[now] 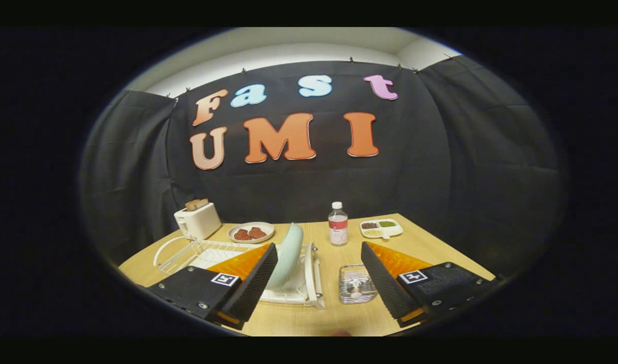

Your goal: Take the plate from the dish rack, then take the spoon from the basket and place it into the plate.

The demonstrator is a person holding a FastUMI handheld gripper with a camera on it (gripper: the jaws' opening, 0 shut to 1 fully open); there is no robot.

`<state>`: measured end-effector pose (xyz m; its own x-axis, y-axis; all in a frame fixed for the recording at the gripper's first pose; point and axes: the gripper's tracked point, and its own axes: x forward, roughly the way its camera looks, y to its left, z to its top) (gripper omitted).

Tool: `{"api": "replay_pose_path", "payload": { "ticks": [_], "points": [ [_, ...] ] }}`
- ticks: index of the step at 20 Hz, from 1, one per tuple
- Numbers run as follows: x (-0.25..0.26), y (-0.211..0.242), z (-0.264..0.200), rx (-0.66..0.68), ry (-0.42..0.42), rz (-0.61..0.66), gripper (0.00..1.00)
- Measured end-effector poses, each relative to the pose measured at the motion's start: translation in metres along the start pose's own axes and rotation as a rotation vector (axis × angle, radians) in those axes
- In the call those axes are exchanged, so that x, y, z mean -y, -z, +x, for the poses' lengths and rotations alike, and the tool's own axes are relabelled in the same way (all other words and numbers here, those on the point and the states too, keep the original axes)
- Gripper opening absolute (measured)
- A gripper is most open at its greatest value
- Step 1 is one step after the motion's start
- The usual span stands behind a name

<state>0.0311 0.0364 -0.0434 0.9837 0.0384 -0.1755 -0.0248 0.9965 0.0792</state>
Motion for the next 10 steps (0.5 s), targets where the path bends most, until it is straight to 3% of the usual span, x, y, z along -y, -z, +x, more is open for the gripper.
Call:
{"api": "replay_pose_path", "payload": {
  "ticks": [10],
  "points": [
    [-0.036,0.036,0.07,-0.162,0.004,-0.005,0.99]
  ]
}}
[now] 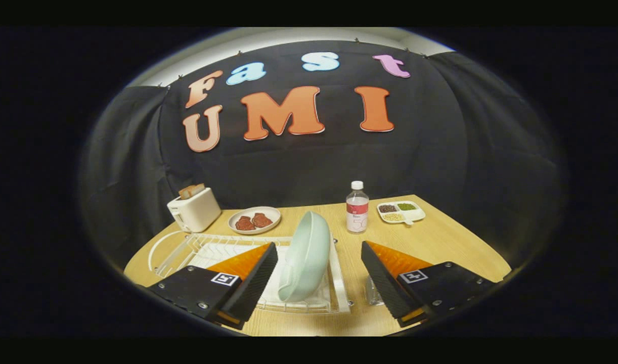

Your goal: Take the plate from the dish rack, then take the spoon from the basket and place it into the plate.

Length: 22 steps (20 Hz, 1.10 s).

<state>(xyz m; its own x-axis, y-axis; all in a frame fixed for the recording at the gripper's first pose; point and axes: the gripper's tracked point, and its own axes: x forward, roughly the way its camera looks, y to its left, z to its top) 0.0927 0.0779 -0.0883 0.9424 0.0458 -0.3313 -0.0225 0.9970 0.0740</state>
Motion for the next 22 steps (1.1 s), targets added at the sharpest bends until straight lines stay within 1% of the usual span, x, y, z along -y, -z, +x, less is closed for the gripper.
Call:
{"api": "replay_pose_path", "payload": {
  "ticks": [5,7,8,10,11,12,13,14,15,16,18,22],
  "points": [
    [-0.008,0.011,0.026,-0.076,0.007,0.048,0.99],
    [-0.014,0.013,0.032,-0.097,0.009,0.056,0.91],
    [-0.014,0.018,0.035,-0.117,0.026,0.048,0.86],
    [-0.015,0.022,0.039,-0.143,0.058,-0.004,0.8],
    [-0.017,0.02,0.039,-0.142,0.074,-0.032,0.8],
    [-0.019,0.019,0.038,-0.142,0.081,-0.048,0.74],
    [-0.021,0.02,0.039,-0.15,0.084,-0.049,0.71],
    [-0.022,0.023,0.039,-0.163,0.091,-0.041,0.61],
    [-0.023,0.025,0.04,-0.173,0.098,-0.032,0.55],
    [-0.024,0.025,0.038,-0.18,0.111,-0.028,0.42],
    [-0.022,0.025,0.04,-0.183,0.135,-0.03,0.33],
    [-0.017,0.022,0.036,-0.186,0.184,-0.041,0.28]
  ]
}}
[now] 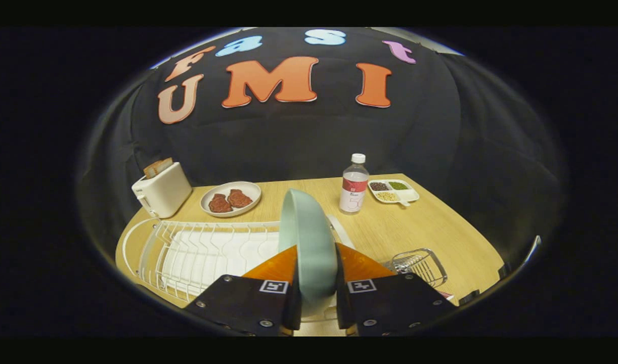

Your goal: Take the plate from the dish rack, then take the spoon from the basket and place it into the plate.

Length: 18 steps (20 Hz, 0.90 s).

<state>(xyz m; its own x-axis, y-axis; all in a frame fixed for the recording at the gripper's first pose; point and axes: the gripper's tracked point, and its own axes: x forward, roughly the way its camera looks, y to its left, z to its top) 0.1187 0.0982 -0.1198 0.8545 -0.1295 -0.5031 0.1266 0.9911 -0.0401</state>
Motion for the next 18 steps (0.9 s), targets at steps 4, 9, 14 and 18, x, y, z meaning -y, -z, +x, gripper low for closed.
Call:
{"api": "replay_pose_path", "payload": {
  "ticks": [4,9,14,18],
  "points": [
    [0.003,-0.011,-0.008,0.027,0.026,-0.017,0.26],
    [0.008,-0.022,-0.013,0.048,0.073,-0.059,0.25],
    [0.01,-0.033,-0.015,0.082,0.122,-0.117,0.24],
    [0.011,-0.042,-0.018,0.092,0.151,-0.152,0.24]
  ]
}}
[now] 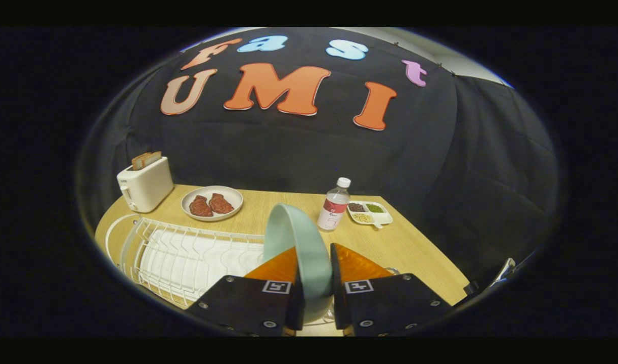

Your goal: Take the plate from the dish rack, then take the spoon from the basket and place it into the plate.

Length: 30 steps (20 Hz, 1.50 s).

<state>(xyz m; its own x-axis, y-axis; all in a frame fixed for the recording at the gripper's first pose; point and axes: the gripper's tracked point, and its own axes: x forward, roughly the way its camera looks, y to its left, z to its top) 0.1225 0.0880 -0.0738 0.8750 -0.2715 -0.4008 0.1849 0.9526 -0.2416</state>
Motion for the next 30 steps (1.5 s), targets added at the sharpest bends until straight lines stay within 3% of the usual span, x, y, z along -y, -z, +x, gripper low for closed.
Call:
{"api": "replay_pose_path", "payload": {
  "ticks": [4,10,21,30],
  "points": [
    [0.013,-0.015,-0.007,0.043,0.053,-0.042,0.24],
    [0.024,-0.004,-0.012,0.021,0.016,0.017,0.19],
    [0.027,0.004,-0.078,0.039,-0.185,0.174,0.19],
    [0.023,0.077,-0.129,-0.02,-0.349,0.318,0.19]
  ]
}}
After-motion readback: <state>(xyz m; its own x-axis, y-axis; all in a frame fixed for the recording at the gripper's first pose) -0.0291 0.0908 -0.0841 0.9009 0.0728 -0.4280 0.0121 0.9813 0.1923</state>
